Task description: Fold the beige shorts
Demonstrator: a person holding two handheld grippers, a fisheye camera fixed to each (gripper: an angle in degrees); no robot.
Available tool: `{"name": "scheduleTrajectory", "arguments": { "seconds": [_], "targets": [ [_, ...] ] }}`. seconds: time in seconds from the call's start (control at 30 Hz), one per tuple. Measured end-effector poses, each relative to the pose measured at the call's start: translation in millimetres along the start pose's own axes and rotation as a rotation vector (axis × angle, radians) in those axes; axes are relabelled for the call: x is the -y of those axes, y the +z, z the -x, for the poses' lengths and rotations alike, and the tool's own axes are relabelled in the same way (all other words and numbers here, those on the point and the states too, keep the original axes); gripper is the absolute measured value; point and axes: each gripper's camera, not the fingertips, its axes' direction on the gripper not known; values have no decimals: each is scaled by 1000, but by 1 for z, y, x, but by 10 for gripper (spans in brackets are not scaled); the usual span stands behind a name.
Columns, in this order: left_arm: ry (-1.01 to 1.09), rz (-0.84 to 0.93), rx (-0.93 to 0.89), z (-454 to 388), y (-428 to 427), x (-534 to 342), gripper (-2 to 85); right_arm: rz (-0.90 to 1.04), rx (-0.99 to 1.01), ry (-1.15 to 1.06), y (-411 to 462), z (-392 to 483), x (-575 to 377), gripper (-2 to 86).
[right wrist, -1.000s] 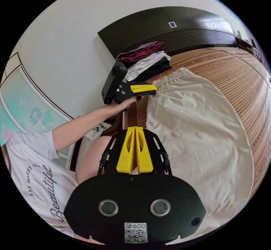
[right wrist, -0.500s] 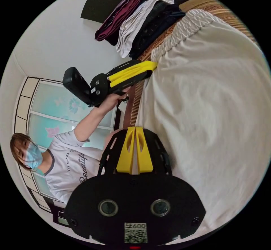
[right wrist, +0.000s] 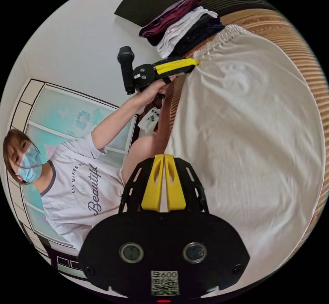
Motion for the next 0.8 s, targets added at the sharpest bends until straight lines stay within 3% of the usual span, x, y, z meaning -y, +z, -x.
{"name": "scheduleTrajectory", "arguments": {
  "seconds": [0.1,0.23,0.33,0.6,0.7,0.8],
  "targets": [
    [-8,-1,-14,5,2,2,6,-7,52,-49,9,12,21,-9],
    [-5,0,-8,6,5,4,6,55,17,53,23,-8,30,-9],
    [-6,1,-12,7,9,3,6,-34,57,85,11,-6,14,-9],
    [2,0,5,0,21,-3,5,-18,-108,15,-7,60,-9,-8],
    [15,1,26,-7,26,-7,5,-132,-7,-71,-13,89,6,-8],
    [12,0,20,-9,33,-12,5,-57,21,-68,6,93,32,-8]
  ]
}}
